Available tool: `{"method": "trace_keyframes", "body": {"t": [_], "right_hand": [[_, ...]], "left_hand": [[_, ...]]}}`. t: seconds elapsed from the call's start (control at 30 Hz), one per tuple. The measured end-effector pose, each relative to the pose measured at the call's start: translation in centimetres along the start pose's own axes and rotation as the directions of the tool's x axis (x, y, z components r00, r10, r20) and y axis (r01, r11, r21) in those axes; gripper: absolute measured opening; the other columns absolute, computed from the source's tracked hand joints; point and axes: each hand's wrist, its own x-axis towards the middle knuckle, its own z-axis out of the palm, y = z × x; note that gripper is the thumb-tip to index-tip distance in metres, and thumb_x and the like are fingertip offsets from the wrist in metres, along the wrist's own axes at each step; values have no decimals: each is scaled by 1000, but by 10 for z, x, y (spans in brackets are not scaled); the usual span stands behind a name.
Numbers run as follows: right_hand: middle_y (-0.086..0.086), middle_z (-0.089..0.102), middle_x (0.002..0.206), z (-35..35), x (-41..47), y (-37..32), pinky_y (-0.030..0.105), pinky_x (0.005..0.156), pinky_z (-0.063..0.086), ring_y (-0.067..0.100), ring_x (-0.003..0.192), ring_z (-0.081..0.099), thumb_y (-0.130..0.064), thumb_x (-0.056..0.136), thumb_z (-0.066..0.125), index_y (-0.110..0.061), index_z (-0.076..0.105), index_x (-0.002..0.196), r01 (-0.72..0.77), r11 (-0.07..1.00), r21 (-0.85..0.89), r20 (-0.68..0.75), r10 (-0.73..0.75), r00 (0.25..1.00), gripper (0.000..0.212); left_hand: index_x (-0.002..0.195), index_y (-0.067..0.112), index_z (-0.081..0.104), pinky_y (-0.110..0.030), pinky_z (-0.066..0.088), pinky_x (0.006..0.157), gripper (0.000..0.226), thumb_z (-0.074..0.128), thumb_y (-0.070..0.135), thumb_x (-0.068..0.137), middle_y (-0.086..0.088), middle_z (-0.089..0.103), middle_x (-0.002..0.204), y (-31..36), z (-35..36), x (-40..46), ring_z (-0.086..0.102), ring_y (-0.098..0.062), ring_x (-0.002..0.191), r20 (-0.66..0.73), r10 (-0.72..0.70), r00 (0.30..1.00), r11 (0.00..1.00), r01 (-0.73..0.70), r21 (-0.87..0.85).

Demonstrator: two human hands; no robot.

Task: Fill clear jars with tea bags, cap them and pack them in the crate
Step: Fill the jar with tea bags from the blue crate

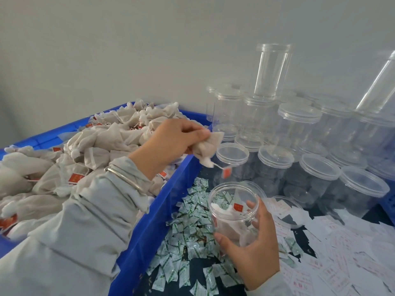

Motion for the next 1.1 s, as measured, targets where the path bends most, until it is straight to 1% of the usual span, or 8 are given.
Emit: {"method": "trace_keyframes", "body": {"t": [0.2,0.4,0.47,0.6,0.73,0.83,0.97,1.1], "right_hand": [[-11,47,129,0,1,3,29,98,44,12,124,46,-15,49,92,-24,38,139,0,1000,28,-11,0,1000,106],[-17,45,129,2,0,2,16,94,43,6,124,44,-10,50,91,-49,34,127,-2,997,79,-34,5,999,103],[-16,46,128,2,0,1,25,96,44,8,124,44,-8,50,91,-45,35,130,-11,997,71,-35,13,999,105],[-11,46,126,2,1,-1,4,78,46,-7,118,43,-1,52,89,-43,37,123,-27,994,107,-21,29,999,98],[-4,45,130,2,1,-4,9,78,51,4,123,46,7,54,86,-41,39,119,-49,983,176,5,49,999,94],[-7,45,128,2,2,-4,5,75,49,-18,105,51,-1,50,90,-36,39,121,-41,983,182,31,36,999,94],[-8,49,128,4,2,-1,44,93,52,9,119,52,-33,42,89,-34,37,135,-58,982,182,-1,60,998,107],[-13,49,126,4,2,4,47,95,49,8,120,48,-51,40,83,-28,35,140,-39,996,86,-6,39,999,113]], "left_hand": [[83,11,66,-17,54,58,9,60,11,89,3,71,68,1,25,-11,67,-8,62,336,-14,942,990,61,-130],[81,19,65,-28,58,74,11,61,15,90,3,69,77,1,36,-17,65,-11,73,407,-6,913,999,-9,35],[80,24,64,-26,56,78,11,62,19,90,3,69,80,0,39,-20,64,-12,77,436,16,900,988,-80,129],[76,35,61,-7,45,67,14,63,28,89,15,64,75,-3,47,-28,55,8,69,520,30,854,925,-220,309],[81,33,62,-14,47,70,9,63,31,90,17,62,77,-11,58,-30,55,5,70,548,8,837,911,-232,341],[83,32,62,-6,44,65,8,62,30,90,14,65,82,-13,60,-29,55,9,67,501,57,864,925,-235,300],[79,39,58,-1,42,66,16,60,29,90,18,63,80,-8,39,-15,57,8,74,313,143,939,909,-250,335],[79,33,59,-10,39,63,20,55,18,92,17,61,78,-18,-1,12,54,2,73,-94,161,982,891,-104,441]]}}
